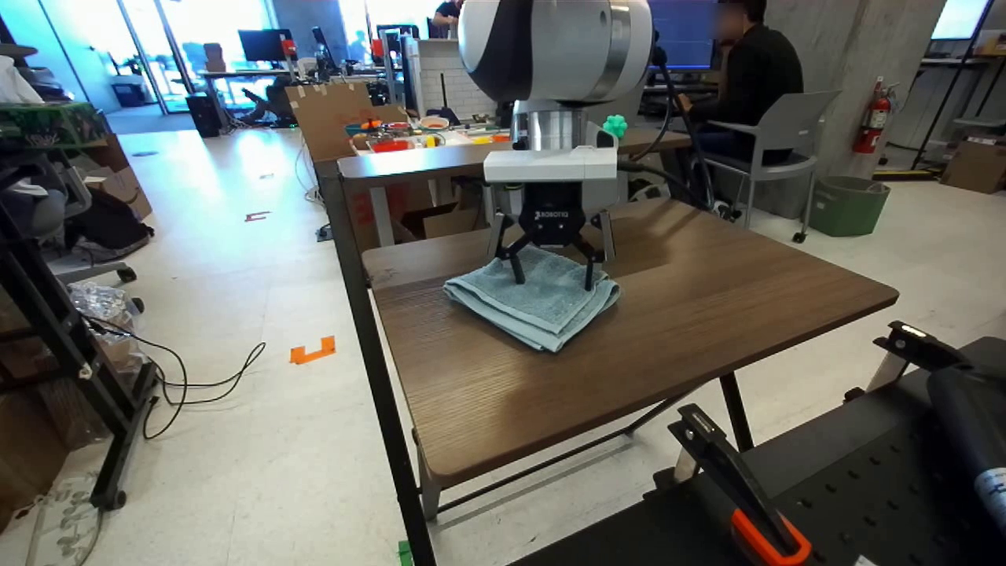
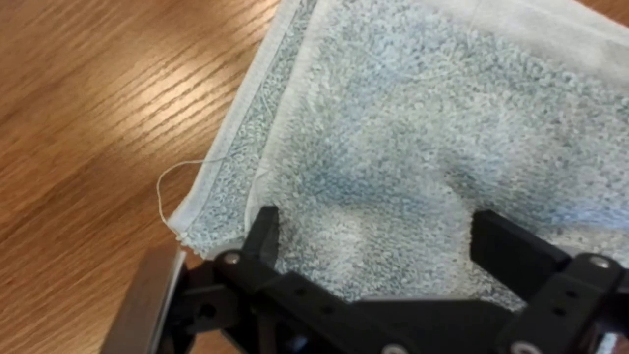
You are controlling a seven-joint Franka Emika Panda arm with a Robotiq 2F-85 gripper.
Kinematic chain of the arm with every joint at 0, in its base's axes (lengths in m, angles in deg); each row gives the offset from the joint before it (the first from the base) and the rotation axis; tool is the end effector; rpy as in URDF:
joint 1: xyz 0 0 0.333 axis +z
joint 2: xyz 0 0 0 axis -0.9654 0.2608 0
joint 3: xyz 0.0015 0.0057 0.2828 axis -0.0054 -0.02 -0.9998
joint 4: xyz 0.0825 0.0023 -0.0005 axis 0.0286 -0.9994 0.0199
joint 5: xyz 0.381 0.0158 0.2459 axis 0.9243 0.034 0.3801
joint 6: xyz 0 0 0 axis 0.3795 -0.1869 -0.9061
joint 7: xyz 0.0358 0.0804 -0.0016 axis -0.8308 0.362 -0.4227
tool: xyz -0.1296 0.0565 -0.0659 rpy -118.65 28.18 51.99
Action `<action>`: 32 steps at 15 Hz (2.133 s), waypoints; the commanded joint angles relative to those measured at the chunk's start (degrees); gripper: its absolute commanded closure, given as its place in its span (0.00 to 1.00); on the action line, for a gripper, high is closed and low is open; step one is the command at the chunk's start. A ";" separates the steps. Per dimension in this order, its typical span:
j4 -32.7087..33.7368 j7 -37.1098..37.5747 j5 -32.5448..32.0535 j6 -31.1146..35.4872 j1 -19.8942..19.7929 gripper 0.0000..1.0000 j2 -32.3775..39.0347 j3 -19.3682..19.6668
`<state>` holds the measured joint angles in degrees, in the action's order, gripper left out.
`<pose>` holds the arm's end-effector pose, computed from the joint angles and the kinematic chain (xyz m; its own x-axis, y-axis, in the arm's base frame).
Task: Wipe the table with the towel
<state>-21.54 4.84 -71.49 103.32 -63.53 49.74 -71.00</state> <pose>0.6645 0.1161 -0.0113 0.8320 -0.5101 -0.2181 -0.5062 -0.8589 0.0781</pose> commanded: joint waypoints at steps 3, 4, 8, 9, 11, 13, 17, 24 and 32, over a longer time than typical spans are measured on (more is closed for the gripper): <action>-0.56 6.92 1.09 9.29 -0.39 0.00 0.94 2.70; -0.44 9.00 0.77 11.26 -0.33 0.00 1.33 3.67; -1.47 13.86 -0.35 16.26 0.46 0.00 1.16 5.39; -1.17 13.94 -0.80 15.64 0.80 0.00 1.43 5.15; -0.52 13.01 -1.55 13.75 1.76 0.00 1.71 3.94; 0.16 12.39 -2.07 13.60 3.39 0.00 2.03 2.48; 2.49 13.44 -6.06 18.57 9.55 0.00 4.35 2.32; 7.78 15.89 -6.49 20.56 9.02 0.00 7.25 4.89; 6.68 13.14 -6.65 18.48 5.12 0.00 6.41 3.07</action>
<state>-14.61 20.02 -77.93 122.77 -58.59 55.75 -66.23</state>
